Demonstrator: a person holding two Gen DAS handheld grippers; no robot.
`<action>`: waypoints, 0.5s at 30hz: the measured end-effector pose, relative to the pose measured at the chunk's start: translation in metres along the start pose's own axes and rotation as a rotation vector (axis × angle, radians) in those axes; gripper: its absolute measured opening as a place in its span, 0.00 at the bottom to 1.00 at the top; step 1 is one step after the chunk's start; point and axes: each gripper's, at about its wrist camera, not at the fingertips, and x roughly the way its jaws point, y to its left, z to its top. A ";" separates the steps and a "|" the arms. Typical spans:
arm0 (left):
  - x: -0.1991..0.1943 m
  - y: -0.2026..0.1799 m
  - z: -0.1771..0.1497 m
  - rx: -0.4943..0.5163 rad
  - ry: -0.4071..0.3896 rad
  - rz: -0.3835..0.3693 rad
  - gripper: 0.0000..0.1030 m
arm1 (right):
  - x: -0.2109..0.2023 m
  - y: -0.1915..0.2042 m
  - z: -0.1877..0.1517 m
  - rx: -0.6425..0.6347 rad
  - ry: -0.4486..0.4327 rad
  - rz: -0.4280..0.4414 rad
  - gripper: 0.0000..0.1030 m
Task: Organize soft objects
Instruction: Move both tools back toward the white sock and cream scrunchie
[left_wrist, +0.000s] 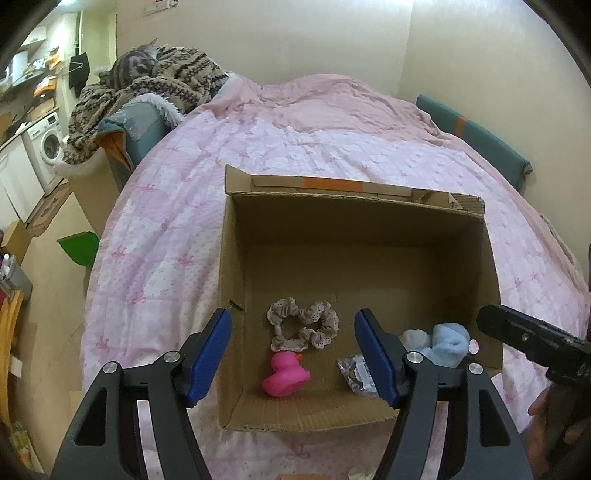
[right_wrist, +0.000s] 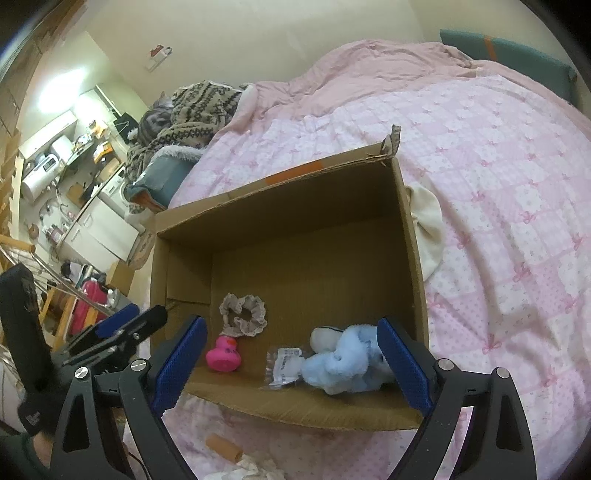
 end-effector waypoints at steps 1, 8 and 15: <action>-0.003 0.001 0.000 -0.004 -0.001 -0.001 0.64 | -0.001 0.001 0.000 -0.003 -0.002 -0.002 0.96; -0.017 0.006 -0.007 -0.035 0.006 0.006 0.64 | -0.009 0.005 -0.006 -0.020 -0.001 -0.006 0.96; -0.027 0.014 -0.022 -0.061 0.039 0.007 0.64 | -0.022 0.006 -0.014 -0.015 -0.007 -0.010 0.96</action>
